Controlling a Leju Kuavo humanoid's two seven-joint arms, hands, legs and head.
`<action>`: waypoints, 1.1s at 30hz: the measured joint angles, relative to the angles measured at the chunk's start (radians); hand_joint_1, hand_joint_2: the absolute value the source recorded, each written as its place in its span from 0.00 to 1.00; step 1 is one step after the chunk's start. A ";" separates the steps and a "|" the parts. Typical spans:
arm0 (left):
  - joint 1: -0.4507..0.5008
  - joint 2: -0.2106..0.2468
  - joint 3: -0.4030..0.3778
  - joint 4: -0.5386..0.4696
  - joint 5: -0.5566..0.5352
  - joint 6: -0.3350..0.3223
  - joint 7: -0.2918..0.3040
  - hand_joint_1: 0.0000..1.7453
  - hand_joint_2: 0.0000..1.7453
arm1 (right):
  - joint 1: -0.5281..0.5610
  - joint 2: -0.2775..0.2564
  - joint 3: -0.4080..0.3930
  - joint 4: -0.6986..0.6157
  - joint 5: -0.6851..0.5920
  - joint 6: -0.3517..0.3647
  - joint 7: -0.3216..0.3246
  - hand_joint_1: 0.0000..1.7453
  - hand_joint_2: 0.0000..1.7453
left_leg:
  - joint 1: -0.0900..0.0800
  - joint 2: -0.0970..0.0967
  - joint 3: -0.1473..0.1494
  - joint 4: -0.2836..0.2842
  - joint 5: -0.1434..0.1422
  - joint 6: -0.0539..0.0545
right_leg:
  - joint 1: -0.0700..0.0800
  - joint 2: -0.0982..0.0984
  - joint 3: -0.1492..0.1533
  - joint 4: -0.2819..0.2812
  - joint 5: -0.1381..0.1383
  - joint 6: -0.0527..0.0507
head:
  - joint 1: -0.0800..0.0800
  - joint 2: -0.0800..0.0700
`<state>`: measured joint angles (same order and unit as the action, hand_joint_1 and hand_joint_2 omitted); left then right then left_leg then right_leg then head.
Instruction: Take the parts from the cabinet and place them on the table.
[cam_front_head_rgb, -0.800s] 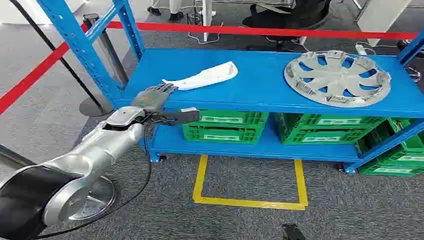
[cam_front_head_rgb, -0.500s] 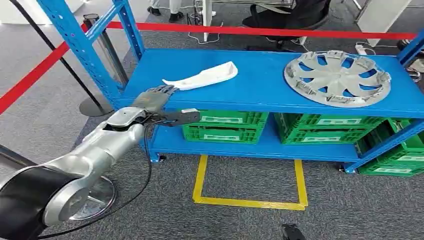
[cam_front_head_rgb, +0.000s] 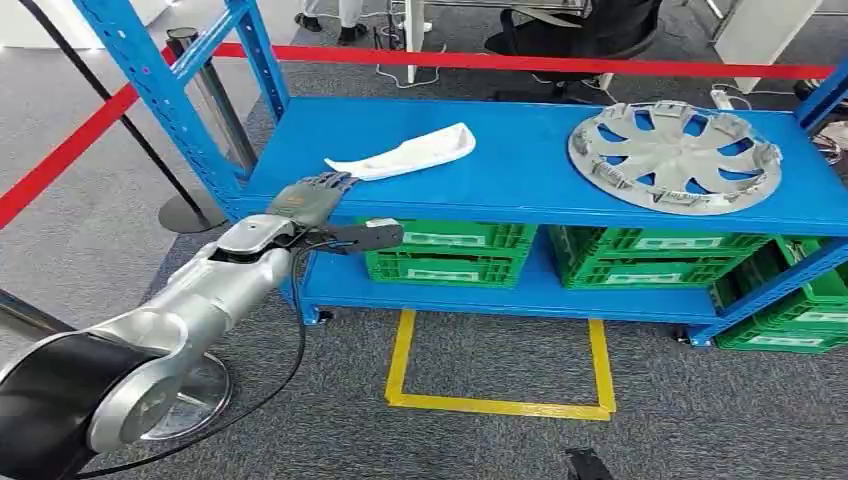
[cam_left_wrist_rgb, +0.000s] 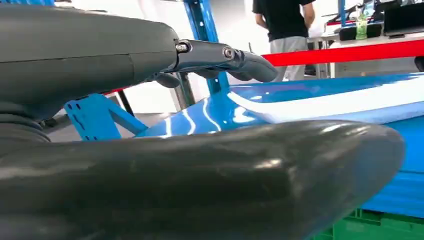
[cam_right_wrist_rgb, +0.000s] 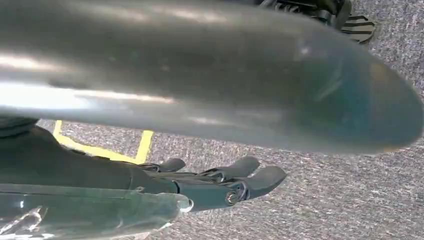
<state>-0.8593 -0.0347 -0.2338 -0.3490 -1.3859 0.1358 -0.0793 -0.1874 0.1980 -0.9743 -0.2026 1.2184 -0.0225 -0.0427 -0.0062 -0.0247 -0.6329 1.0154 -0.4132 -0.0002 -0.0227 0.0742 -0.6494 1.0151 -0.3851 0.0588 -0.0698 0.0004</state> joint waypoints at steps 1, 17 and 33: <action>0.000 0.000 0.000 0.000 -0.002 0.000 0.000 0.00 0.00 | 0.000 0.000 0.000 0.000 0.000 0.000 0.000 0.00 0.00 | 0.000 0.000 0.000 0.000 0.000 0.001 | -0.001 0.000 0.000 0.000 0.000 0.001 | 0.000 0.000; -0.007 -0.016 0.000 -0.002 -0.021 -0.002 0.012 0.00 0.00 | -0.003 -0.002 -0.001 0.000 0.000 -0.001 -0.001 0.00 0.00 | -0.005 0.025 0.023 -0.010 -0.010 0.001 | 0.006 -0.077 0.008 0.009 -0.014 -0.001 | 0.008 0.000; -0.008 -0.018 0.001 -0.003 -0.027 -0.002 0.018 0.00 0.00 | -0.007 -0.004 -0.001 0.000 0.000 -0.002 -0.003 0.00 0.00 | 0.022 0.018 -0.019 0.003 0.016 -0.036 | 0.003 -0.044 0.029 0.020 -0.047 -0.010 | 0.002 0.000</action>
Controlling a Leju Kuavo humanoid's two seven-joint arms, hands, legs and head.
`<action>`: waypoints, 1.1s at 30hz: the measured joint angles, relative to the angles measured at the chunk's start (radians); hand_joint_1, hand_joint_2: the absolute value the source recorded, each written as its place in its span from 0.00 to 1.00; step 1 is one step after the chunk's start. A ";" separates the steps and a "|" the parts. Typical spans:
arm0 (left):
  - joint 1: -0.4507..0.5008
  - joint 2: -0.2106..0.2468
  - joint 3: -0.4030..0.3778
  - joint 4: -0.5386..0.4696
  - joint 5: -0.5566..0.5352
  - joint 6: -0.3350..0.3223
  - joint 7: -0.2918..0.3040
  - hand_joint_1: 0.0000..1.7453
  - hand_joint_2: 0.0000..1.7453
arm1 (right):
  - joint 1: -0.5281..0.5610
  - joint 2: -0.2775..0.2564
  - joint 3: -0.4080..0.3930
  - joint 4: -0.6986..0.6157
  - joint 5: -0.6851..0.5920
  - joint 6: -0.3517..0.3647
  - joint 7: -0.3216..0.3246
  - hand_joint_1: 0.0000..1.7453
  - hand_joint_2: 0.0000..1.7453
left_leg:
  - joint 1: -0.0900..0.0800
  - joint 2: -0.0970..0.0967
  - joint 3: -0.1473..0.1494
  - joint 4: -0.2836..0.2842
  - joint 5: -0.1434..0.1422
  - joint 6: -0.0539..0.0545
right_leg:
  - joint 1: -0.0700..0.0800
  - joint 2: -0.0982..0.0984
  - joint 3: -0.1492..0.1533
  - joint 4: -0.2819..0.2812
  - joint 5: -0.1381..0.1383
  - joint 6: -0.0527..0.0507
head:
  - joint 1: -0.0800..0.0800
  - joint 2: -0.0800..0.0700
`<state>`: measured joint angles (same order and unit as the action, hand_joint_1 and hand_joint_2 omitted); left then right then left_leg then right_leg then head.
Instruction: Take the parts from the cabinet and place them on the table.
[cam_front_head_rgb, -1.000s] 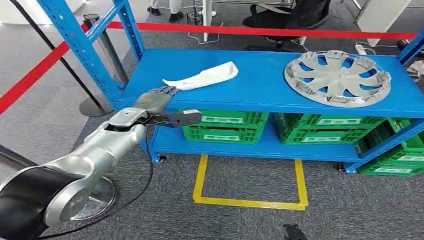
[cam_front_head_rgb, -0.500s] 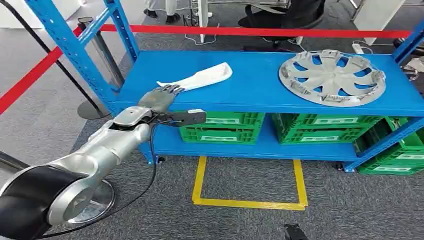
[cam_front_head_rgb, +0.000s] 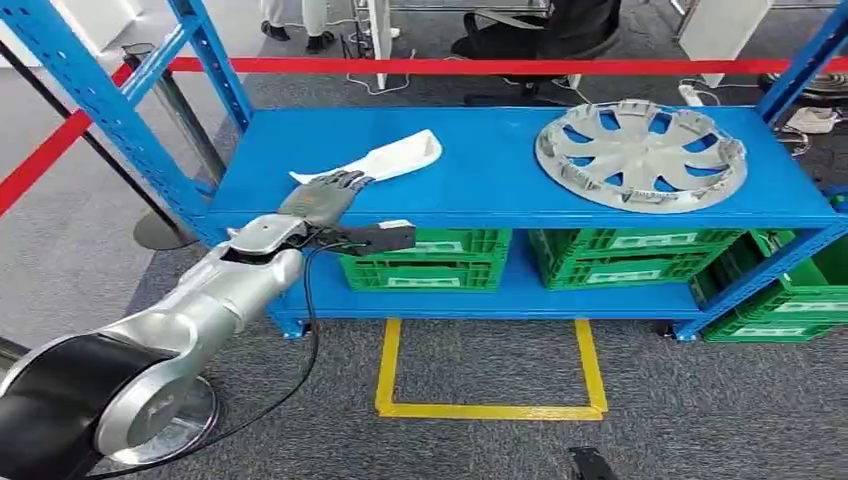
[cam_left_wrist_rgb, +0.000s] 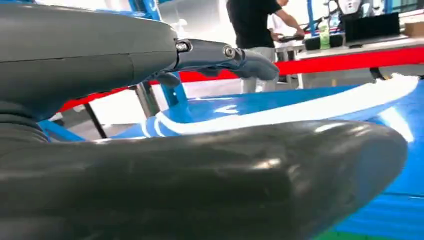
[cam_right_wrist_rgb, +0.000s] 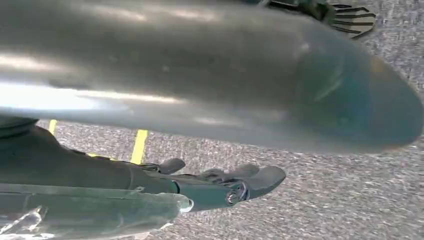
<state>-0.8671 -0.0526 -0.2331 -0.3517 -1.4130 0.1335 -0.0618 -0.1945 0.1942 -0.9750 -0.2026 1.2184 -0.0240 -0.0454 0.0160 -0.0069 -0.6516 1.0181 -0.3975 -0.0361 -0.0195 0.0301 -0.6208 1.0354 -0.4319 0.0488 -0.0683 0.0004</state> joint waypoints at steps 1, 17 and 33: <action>0.002 0.000 0.000 0.000 0.000 0.000 0.000 0.00 0.00 | 0.001 0.000 0.000 0.000 0.000 0.000 0.000 0.00 0.00 | -0.003 0.000 -0.002 0.000 0.001 0.006 | -0.001 0.000 0.002 -0.004 0.002 0.006 | 0.002 0.000; 0.006 -0.007 0.001 0.000 -0.003 0.000 0.000 0.00 0.00 | 0.004 -0.001 0.000 0.000 0.000 0.000 0.000 0.00 0.00 | -0.037 0.001 0.046 -0.004 -0.043 0.045 | 0.033 -0.024 -0.034 0.000 0.034 -0.023 | 0.007 0.000; 0.011 -0.007 0.001 -0.001 -0.013 -0.009 0.003 0.00 0.00 | 0.003 -0.002 0.000 0.000 0.000 0.001 0.000 0.00 0.00 | -0.005 -0.005 0.001 -0.003 0.003 0.013 | -0.003 -0.012 0.020 -0.020 -0.002 0.019 | 0.002 0.000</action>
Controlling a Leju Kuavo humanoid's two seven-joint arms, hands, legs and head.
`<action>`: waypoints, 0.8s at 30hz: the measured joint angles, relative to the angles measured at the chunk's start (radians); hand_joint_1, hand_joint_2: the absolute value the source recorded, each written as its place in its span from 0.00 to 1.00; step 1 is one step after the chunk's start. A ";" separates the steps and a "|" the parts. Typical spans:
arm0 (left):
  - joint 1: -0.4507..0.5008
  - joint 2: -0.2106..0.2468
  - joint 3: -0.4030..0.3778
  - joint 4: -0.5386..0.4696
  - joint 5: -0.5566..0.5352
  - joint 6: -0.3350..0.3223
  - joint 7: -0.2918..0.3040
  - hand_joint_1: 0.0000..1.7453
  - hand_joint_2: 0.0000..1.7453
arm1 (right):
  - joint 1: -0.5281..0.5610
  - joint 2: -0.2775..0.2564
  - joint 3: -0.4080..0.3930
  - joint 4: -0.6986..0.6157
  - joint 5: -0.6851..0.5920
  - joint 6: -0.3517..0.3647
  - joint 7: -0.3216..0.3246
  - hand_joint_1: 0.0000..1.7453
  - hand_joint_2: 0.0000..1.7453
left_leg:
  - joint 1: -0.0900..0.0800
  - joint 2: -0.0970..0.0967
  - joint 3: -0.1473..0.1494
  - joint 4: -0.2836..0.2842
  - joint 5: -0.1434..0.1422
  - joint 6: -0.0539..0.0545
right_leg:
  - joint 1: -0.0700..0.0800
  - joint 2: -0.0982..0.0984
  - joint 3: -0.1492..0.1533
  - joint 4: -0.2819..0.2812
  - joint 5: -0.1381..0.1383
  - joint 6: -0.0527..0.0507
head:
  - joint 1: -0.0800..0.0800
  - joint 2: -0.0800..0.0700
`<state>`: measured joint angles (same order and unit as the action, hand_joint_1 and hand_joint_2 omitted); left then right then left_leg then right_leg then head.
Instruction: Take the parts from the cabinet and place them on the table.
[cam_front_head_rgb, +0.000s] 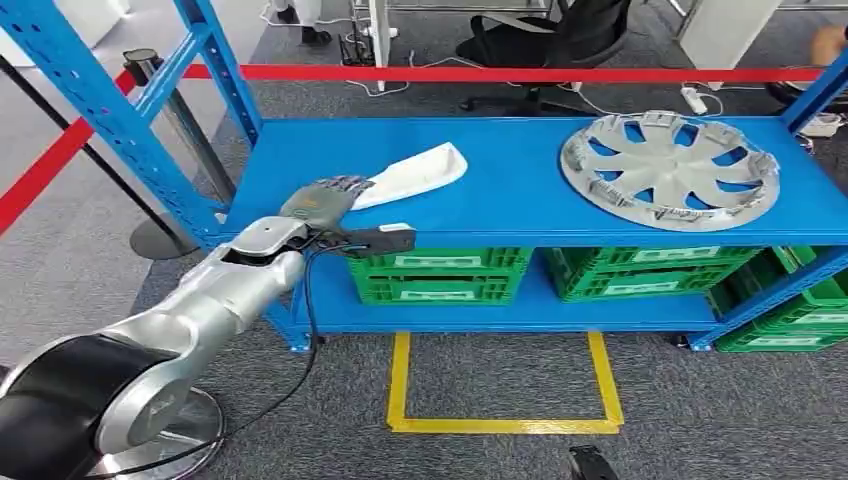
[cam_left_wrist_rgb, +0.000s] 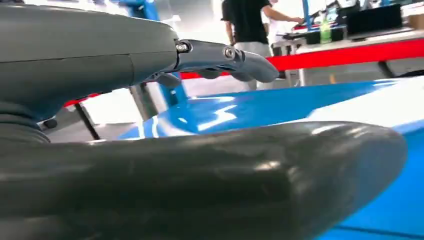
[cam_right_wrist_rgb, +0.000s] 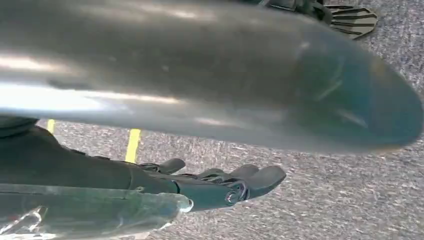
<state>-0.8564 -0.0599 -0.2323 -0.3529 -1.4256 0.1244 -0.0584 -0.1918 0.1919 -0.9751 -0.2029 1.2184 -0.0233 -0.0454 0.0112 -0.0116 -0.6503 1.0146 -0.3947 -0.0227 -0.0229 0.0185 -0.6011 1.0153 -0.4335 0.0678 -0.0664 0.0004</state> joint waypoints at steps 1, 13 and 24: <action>-0.002 0.000 0.000 0.000 0.000 0.000 0.002 0.00 0.00 | 0.001 0.000 0.000 0.000 0.000 0.000 0.000 0.00 0.00 | 0.006 0.000 0.005 -0.005 0.004 0.011 | -0.002 -0.001 -0.003 0.002 -0.006 0.007 | -0.002 0.000; -0.008 -0.008 0.000 -0.001 -0.005 -0.006 0.002 0.00 0.00 | -0.004 0.000 0.000 0.000 0.002 0.001 -0.001 0.00 0.00 | -0.014 -0.003 0.048 -0.002 -0.039 0.013 | 0.011 -0.013 -0.049 0.019 0.041 -0.011 | 0.012 0.000; -0.004 -0.005 0.000 -0.001 -0.009 -0.007 0.002 0.00 0.00 | -0.005 0.000 0.001 0.000 0.004 0.000 -0.001 0.00 0.00 | -0.008 0.001 -0.103 0.230 -0.082 -0.017 | 0.009 -0.006 -0.014 0.008 0.018 -0.043 | 0.002 0.000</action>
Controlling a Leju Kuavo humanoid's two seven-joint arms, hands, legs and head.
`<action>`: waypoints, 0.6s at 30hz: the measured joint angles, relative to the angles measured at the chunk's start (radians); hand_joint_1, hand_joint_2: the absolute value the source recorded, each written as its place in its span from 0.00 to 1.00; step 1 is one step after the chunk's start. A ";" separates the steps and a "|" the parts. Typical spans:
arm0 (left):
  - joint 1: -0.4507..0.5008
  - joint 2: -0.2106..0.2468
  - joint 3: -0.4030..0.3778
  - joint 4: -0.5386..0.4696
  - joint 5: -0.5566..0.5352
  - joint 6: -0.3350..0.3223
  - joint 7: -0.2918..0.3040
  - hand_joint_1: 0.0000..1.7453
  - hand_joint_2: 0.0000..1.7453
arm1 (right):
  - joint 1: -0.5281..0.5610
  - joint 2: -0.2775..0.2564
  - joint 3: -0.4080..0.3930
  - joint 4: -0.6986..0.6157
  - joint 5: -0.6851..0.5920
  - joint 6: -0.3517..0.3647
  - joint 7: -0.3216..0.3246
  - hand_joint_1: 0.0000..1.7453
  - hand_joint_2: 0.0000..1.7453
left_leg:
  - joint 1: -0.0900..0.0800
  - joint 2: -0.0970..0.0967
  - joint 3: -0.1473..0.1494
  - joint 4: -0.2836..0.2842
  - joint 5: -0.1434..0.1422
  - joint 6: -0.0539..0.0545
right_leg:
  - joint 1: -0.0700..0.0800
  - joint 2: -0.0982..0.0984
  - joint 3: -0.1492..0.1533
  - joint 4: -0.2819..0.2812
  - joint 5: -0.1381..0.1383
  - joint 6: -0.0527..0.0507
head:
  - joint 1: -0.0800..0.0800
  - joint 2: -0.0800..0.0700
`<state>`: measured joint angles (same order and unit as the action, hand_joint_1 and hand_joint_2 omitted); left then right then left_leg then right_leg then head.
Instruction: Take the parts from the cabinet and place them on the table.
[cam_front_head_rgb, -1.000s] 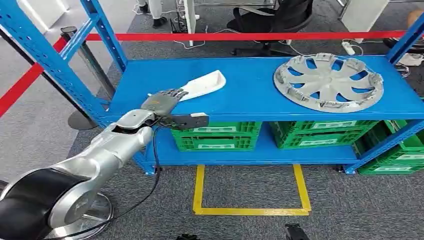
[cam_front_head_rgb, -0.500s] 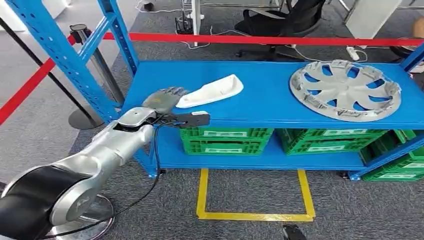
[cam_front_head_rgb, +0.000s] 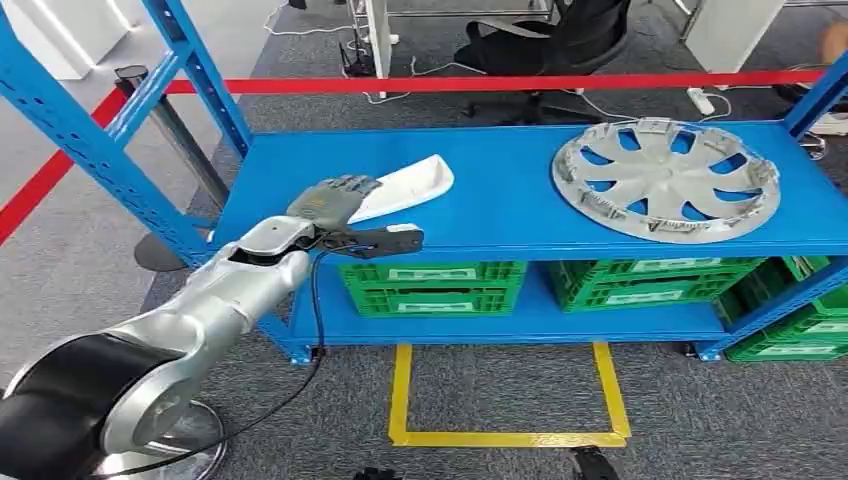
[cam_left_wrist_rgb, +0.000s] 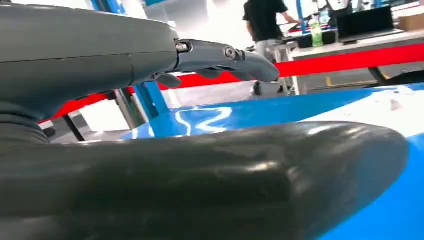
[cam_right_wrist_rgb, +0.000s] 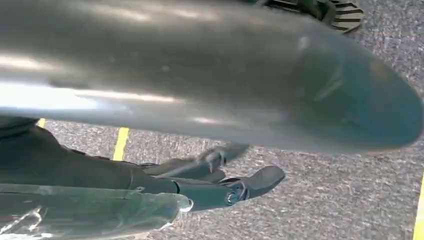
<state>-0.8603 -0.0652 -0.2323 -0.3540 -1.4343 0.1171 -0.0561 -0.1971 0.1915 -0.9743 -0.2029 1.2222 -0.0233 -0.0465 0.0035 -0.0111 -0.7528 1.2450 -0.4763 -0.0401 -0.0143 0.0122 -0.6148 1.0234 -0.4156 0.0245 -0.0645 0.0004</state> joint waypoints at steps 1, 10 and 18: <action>-0.001 0.000 0.000 0.000 0.000 0.000 0.000 0.00 0.00 | 0.000 0.000 0.000 0.000 0.000 0.000 0.000 0.00 0.00 | 0.000 0.000 0.039 -0.086 0.054 0.003 | 0.000 0.002 0.008 0.000 -0.004 0.002 | 0.000 0.000; -0.006 -0.003 0.001 0.000 -0.004 0.000 0.007 0.00 1.00 | -0.001 0.000 0.000 0.000 0.000 0.000 0.000 0.00 0.00 | -0.004 -0.006 0.111 -0.242 0.092 0.024 | 0.008 0.000 0.019 -0.007 -0.015 0.003 | 0.003 0.000; -0.006 -0.003 0.001 0.000 -0.008 -0.002 0.007 0.00 1.00 | -0.004 0.000 0.000 0.000 -0.001 0.002 0.000 0.00 0.00 | -0.005 -0.006 0.111 -0.241 0.091 0.032 | 0.006 0.000 0.023 -0.018 -0.011 0.029 | 0.002 0.000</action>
<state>-0.8661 -0.0683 -0.2312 -0.3540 -1.4424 0.1152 -0.0492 -0.2009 0.1919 -0.9743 -0.2029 1.2211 -0.0210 -0.0465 -0.0015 -0.0169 -0.6422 1.0037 -0.3855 -0.0083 -0.0082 0.0118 -0.5921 1.0054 -0.4262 0.0531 -0.0622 0.0004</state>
